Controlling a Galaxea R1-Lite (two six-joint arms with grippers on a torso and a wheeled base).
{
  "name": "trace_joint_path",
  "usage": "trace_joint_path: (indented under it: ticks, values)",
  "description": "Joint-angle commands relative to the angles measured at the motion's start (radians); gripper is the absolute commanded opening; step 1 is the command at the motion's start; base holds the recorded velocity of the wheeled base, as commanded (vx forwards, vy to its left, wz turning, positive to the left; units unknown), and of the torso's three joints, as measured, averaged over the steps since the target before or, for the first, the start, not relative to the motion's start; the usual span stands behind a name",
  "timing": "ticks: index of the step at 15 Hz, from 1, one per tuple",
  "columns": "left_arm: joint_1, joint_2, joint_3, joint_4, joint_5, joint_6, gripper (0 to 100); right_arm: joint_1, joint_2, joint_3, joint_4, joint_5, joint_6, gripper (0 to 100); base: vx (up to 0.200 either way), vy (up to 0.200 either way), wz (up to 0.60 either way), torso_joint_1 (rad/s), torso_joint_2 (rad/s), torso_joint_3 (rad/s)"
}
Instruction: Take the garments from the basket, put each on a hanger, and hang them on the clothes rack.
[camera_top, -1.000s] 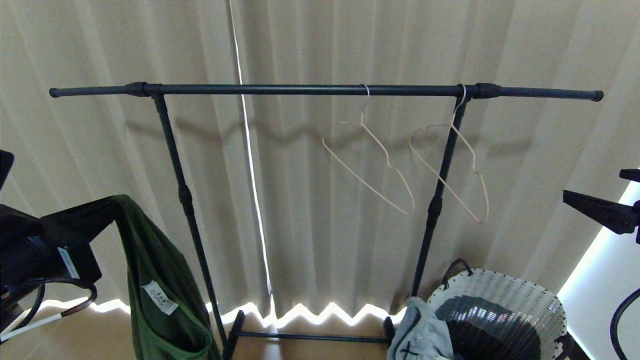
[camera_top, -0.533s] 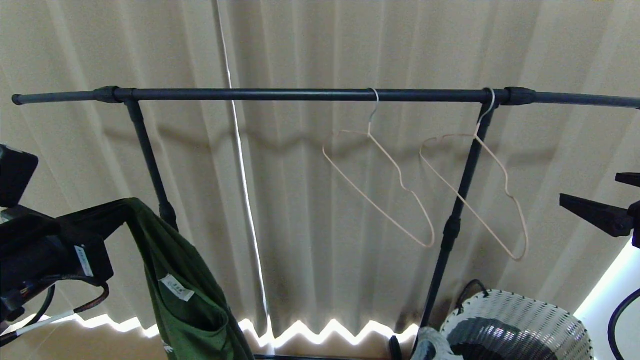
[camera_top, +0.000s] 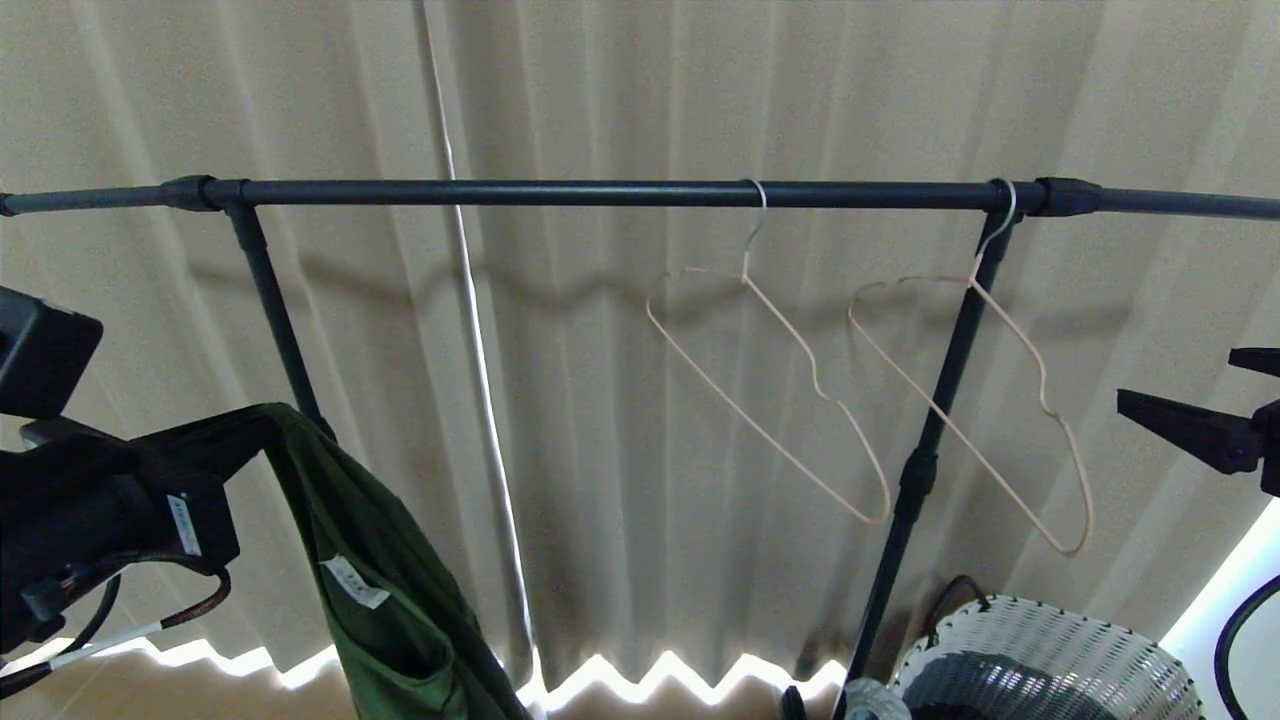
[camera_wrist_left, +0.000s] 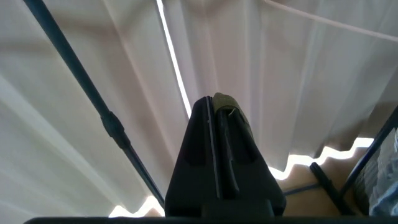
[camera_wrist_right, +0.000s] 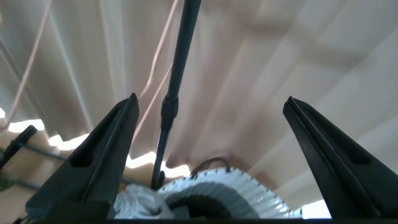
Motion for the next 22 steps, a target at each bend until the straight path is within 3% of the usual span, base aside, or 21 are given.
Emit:
trace_joint_path:
  ticks: [1, 4, 6, 7, 8, 10, 13, 15, 17, 22]
  values:
    - [-0.001, 0.001, 0.001, -0.001, 0.0, 0.0, 0, 0.0, 0.021, -0.011, -0.001, 0.0, 0.0, 100, 0.0, 0.0, 0.0, 0.0, 0.0, 0.0]
    - [-0.008, -0.002, 0.004, 0.0, -0.001, 0.0, 0, 0.011, 0.087, -0.057, 0.009, -0.004, 0.007, 100, 0.0, 0.0, 0.0, 0.0, 0.0, 0.0]
    - [-0.008, -0.007, 0.03, -0.001, -0.001, 0.0, 0, 0.091, 0.146, -0.097, 0.047, -0.033, 0.029, 100, 0.0, 0.0, 0.0, 0.0, 0.0, 0.0]
    - [-0.008, -0.007, 0.03, -0.001, -0.001, 0.0, 0, 0.091, 0.146, -0.097, 0.047, -0.033, 0.029, 100, 0.0, 0.0, 0.0, 0.0, 0.0, 0.0]
    - [-0.007, -0.024, 0.035, 0.0, -0.001, 0.0, 0, 0.18, 0.195, -0.128, 0.048, -0.132, 0.093, 100, 0.0, 0.0, 0.0, 0.0, 0.0, 0.0]
    - [-0.008, -0.031, 0.043, 0.0, -0.001, 0.001, 0, 0.25, 0.258, -0.152, 0.048, -0.241, 0.121, 100, 0.0, 0.0, 0.0, 0.0, 0.0, 0.0]
    - [-0.008, -0.033, 0.05, 0.0, -0.001, 0.0, 0, 0.279, 0.344, -0.211, 0.094, -0.364, 0.152, 100, 0.0, 0.0, 0.0, 0.0, 0.0, 0.0]
    - [-0.008, -0.036, 0.057, 0.0, -0.001, 0.0, 0, 0.29, 0.352, -0.289, 0.208, -0.364, 0.202, 100, 0.0, 0.0, 0.0, 0.0, 0.0, 0.0]
    - [-0.008, -0.041, 0.058, 0.0, -0.001, 0.0, 0, 0.299, 0.409, -0.41, 0.332, -0.379, 0.327, 100, 0.0, 0.0, 0.0, 0.0, 0.0, 0.0]
    - [-0.008, -0.041, 0.061, 0.0, -0.001, 0.0, 0, 0.299, 0.468, -0.433, 0.326, -0.453, 0.348, 100, 0.0, 0.0, 0.0, 0.0, 0.0, 0.0]
